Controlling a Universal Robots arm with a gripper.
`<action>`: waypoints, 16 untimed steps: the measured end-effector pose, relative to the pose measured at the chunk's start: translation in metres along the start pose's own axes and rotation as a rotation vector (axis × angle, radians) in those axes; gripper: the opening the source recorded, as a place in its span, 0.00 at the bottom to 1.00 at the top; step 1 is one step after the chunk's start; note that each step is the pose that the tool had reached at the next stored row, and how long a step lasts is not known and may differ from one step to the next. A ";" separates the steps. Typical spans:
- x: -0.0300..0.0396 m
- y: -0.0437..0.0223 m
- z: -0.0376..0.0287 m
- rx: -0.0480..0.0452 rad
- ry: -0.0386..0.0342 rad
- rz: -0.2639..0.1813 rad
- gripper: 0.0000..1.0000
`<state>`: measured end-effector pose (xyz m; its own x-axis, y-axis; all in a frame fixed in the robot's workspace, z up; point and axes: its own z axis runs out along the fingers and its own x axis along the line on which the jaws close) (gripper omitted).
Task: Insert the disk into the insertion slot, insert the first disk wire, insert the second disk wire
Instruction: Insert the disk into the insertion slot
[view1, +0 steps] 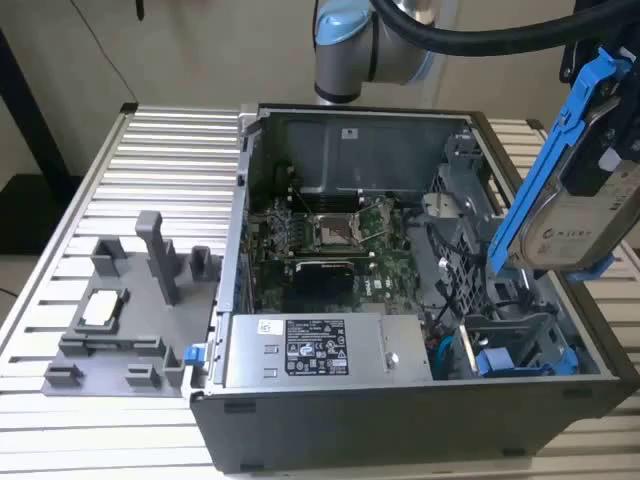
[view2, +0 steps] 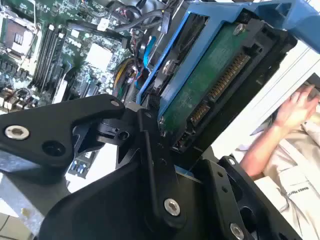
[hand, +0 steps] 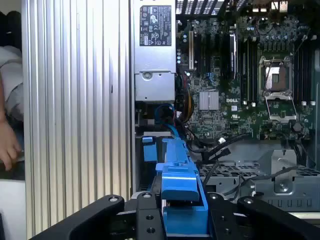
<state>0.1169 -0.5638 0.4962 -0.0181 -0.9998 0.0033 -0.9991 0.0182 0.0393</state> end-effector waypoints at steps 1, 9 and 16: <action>0.0000 0.0000 0.0000 0.0000 0.0000 0.000 0.33; 0.0000 0.0000 0.0000 0.0000 0.0000 0.000 0.33; 0.0022 -0.0002 0.0041 0.0000 0.0001 0.000 0.33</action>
<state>0.1169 -0.5661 0.4922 -0.0181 -0.9998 0.0034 -0.9991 0.0183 0.0393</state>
